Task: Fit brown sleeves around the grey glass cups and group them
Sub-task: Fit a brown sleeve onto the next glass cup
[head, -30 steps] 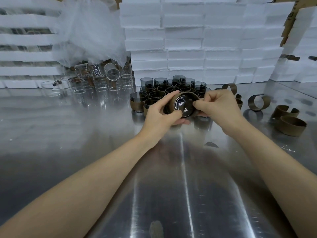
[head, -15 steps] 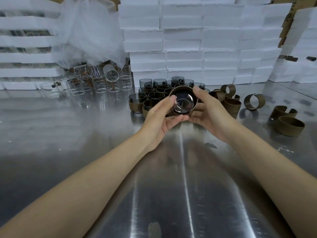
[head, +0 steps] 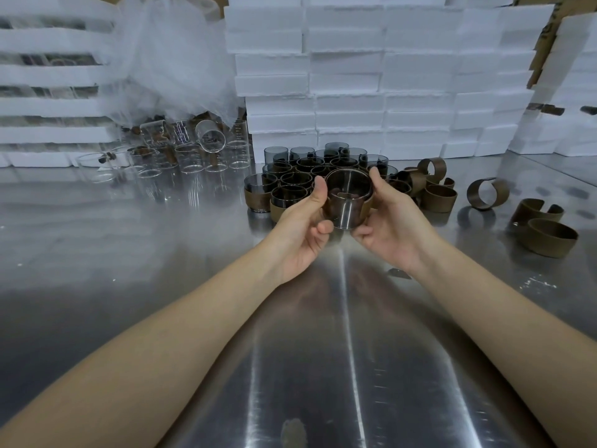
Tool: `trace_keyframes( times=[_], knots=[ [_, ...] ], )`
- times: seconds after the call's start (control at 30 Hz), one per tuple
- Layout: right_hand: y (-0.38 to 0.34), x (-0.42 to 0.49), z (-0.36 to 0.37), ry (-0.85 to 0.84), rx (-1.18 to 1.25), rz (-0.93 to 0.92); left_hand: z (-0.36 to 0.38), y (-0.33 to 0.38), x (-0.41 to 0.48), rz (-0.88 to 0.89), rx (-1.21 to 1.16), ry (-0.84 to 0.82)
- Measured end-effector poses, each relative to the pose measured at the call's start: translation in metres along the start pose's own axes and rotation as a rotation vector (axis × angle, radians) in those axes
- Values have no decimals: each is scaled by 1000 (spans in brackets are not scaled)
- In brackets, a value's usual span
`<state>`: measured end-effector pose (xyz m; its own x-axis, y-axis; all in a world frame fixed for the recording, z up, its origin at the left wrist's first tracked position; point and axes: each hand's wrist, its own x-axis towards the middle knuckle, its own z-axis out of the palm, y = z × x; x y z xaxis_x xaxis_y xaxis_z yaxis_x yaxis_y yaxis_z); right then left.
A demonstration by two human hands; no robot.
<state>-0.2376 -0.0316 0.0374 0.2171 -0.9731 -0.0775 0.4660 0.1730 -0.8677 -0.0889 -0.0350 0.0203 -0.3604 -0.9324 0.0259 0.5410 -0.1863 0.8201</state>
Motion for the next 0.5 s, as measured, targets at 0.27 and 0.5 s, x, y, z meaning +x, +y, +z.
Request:
trace_keyframes(
  times=[0.27, 0.5],
  knots=[
    [2, 4, -1, -56, 57, -41, -1, 0, 2, 66, 48, 8],
    [2, 4, -1, -20, -40, -225, -2, -10, 3, 403, 411, 146]
  ],
)
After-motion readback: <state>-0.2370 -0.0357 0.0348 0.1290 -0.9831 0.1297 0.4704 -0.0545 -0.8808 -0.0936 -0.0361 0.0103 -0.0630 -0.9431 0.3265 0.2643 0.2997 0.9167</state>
